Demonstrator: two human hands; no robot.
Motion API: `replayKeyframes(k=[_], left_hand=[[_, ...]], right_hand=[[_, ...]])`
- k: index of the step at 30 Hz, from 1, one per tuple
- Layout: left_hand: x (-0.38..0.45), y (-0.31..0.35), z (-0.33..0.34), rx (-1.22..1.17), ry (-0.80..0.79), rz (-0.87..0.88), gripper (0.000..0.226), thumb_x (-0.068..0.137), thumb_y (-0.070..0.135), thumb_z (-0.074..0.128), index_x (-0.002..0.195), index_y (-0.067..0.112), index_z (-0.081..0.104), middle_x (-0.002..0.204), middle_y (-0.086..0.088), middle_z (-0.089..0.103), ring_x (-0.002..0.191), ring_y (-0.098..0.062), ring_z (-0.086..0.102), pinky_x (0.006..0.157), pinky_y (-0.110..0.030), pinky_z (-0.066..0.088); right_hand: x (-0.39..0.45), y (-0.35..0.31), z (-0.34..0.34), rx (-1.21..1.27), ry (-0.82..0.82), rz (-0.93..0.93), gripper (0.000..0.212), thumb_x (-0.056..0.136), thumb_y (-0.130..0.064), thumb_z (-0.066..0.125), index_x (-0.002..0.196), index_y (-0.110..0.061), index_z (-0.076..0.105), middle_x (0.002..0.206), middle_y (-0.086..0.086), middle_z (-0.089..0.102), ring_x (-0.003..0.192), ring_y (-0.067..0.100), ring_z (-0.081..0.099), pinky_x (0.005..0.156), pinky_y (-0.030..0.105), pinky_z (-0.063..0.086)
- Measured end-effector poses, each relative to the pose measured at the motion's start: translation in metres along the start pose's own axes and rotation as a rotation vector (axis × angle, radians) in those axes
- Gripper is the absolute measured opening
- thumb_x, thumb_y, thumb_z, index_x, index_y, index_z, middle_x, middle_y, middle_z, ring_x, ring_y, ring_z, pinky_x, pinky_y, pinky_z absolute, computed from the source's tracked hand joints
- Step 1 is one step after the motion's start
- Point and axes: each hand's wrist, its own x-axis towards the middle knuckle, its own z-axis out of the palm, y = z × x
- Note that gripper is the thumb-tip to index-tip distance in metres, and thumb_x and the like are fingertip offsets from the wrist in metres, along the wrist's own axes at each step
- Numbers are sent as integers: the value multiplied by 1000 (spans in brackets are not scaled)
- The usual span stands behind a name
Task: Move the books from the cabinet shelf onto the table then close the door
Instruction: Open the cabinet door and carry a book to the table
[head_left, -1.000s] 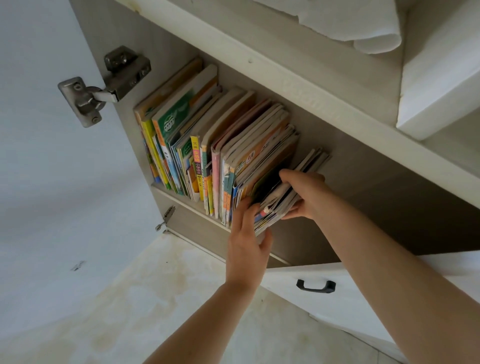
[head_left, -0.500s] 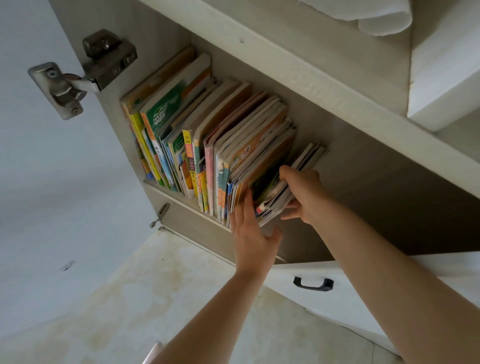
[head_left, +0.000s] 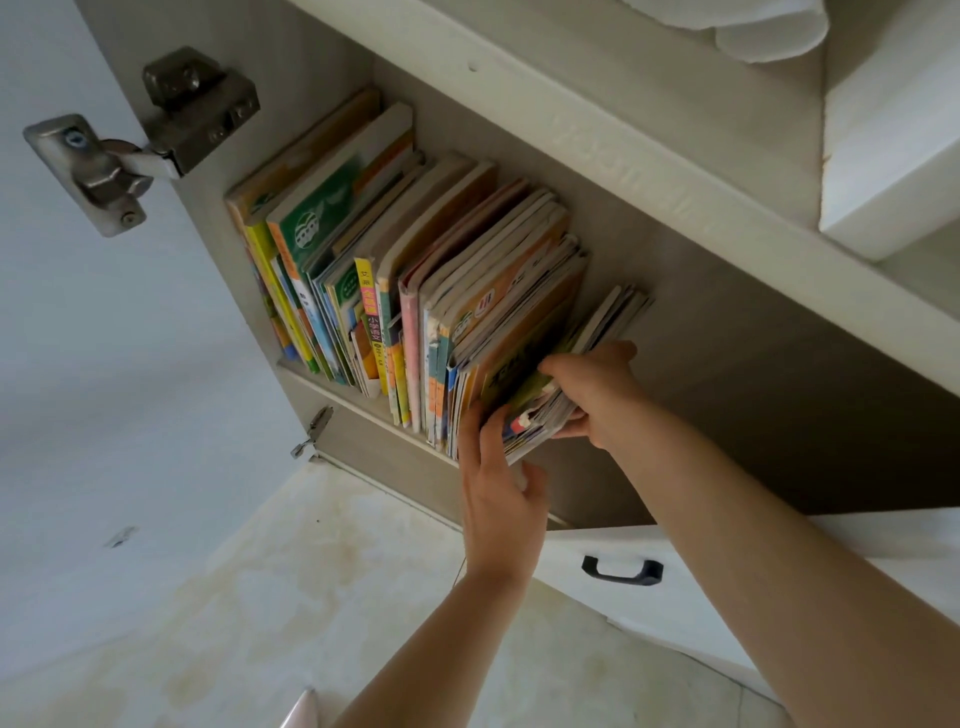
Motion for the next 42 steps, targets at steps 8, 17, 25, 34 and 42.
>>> replayKeyframes(k=[8,17,25,34,42], left_hand=[[12,14,7,-197,-45,-209,95,66,20,73,148,26,24,145,6,36,136,-13,30,113,-43,34],[30,-2,16,65,-141,-166,58,78,31,75,131,32,52,133,5,52,127,-22,38,106,-43,37],[19,-18,-12,145,-217,168,46,78,37,69,119,20,58,113,2,67,101,-18,63,80,-35,57],[-17,-52,-100,22,-304,163,46,73,47,65,118,42,54,109,23,65,93,1,62,74,-19,53],[-3,-85,-133,-94,-350,106,72,77,15,80,117,65,47,105,42,59,98,14,59,79,-3,48]], right_hand=[[-4,4,-4,-29,-2,8,57,87,-6,63,130,-11,25,128,25,48,96,37,62,53,41,55],[-3,14,-8,74,14,-47,48,85,-6,63,119,-13,29,119,24,51,90,36,63,54,40,58],[-25,27,-12,8,32,-68,46,85,-13,69,118,-13,35,116,22,56,82,31,67,44,28,55],[-85,78,25,48,-195,-168,61,84,-14,69,127,-19,27,113,6,57,94,20,65,71,33,62],[-35,96,-6,-165,-190,-333,44,93,-12,58,131,-14,37,130,14,57,107,22,63,86,35,57]])
